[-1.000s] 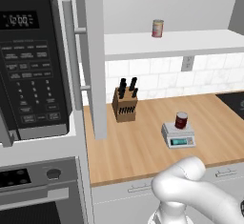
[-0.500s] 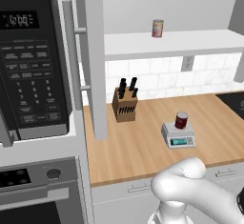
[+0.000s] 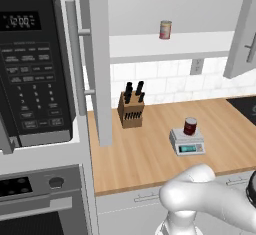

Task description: Pick the canned food and place it on the digital scale for weighing, and close the cabinet.

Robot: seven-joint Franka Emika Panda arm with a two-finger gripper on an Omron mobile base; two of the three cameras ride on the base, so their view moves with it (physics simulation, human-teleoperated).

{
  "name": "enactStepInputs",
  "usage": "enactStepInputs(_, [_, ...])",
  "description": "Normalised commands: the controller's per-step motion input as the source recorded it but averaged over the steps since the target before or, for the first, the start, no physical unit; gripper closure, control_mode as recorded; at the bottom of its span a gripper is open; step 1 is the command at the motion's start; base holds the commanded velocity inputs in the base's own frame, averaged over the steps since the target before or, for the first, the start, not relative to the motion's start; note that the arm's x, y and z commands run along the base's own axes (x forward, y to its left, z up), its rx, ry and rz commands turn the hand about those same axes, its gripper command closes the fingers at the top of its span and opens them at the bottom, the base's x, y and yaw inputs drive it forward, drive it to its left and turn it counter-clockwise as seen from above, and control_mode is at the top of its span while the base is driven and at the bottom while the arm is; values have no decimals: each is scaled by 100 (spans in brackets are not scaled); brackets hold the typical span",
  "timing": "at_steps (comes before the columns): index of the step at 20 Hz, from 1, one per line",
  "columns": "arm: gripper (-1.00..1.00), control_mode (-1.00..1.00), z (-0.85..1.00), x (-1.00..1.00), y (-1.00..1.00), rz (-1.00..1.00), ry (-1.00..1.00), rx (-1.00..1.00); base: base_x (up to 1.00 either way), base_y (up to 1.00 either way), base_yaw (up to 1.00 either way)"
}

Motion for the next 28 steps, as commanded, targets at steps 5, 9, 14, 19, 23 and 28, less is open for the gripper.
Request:
enactStepInputs(5, [-100,-100,-30,92,14,0,0,0,0,0,0])
enactStepInputs(9, [-100,-100,-30,88,9,0,0,0,0,0,0])
enactStepInputs(14, [-100,-100,-32,78,3,0,0,0,0,0,0])
enactStepInputs(19, [-100,-100,-21,62,0,0,0,0,0,0,0])
enactStepInputs(23, [-100,-100,-32,48,4,0,-7,0,0,0,0])
enactStepInputs(28, [-100,-100,-44,23,0,0,-7,0,0,0,0])
